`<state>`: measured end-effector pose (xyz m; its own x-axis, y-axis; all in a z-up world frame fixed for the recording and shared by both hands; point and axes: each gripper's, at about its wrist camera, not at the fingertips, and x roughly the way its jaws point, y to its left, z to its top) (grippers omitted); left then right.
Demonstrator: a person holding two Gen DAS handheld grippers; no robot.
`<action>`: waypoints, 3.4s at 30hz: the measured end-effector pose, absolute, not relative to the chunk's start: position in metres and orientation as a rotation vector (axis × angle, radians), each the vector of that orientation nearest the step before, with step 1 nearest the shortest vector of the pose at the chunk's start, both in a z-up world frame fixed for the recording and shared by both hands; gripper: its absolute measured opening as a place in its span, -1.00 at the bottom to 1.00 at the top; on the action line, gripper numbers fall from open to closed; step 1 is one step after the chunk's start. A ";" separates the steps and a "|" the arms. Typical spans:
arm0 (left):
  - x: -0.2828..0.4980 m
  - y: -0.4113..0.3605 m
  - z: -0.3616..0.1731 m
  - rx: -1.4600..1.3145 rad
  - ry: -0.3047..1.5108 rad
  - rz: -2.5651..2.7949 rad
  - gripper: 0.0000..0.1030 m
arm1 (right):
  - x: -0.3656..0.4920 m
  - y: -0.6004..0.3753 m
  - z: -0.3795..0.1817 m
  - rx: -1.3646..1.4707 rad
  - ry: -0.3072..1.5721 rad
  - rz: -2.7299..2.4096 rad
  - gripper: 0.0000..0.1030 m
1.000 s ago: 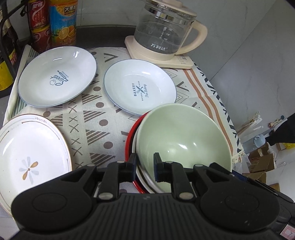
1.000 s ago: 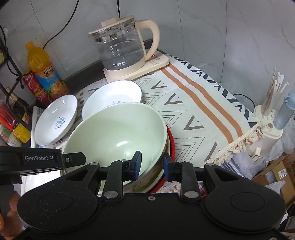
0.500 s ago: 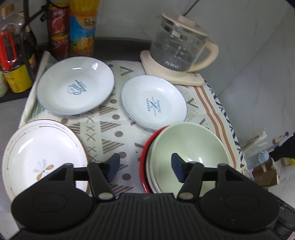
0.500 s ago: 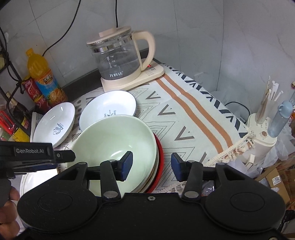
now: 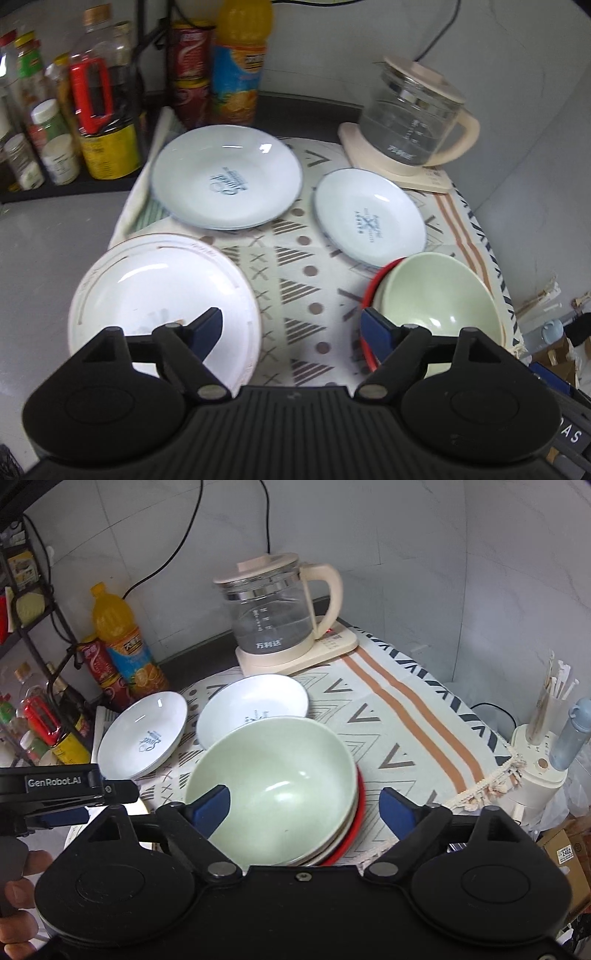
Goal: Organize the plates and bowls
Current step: 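Move both grippers toward the flower-pattern white plate, then reach past it to the 'Sweet' white plate and close both grippers on its rim, then lift the 'Sweet' plate and lower it onto the flower-pattern plate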
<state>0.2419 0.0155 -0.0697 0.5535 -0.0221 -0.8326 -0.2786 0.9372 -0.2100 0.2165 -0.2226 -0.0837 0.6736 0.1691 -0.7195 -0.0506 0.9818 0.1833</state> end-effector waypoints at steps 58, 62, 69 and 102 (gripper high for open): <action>0.243 0.158 -0.096 -0.570 0.941 0.407 0.55 | 0.261 -0.037 -0.113 -0.095 0.956 0.498 0.84; 0.261 0.163 -0.104 -0.598 0.938 0.403 0.50 | 0.282 -0.032 -0.116 -0.103 0.954 0.474 0.70; 0.291 0.172 -0.118 -0.633 0.919 0.408 0.33 | 0.321 -0.026 -0.136 -0.047 1.024 0.444 0.36; 0.361 0.171 -0.178 -0.730 0.966 0.420 -0.77 | 0.419 -0.008 -0.211 0.159 1.224 0.382 -0.62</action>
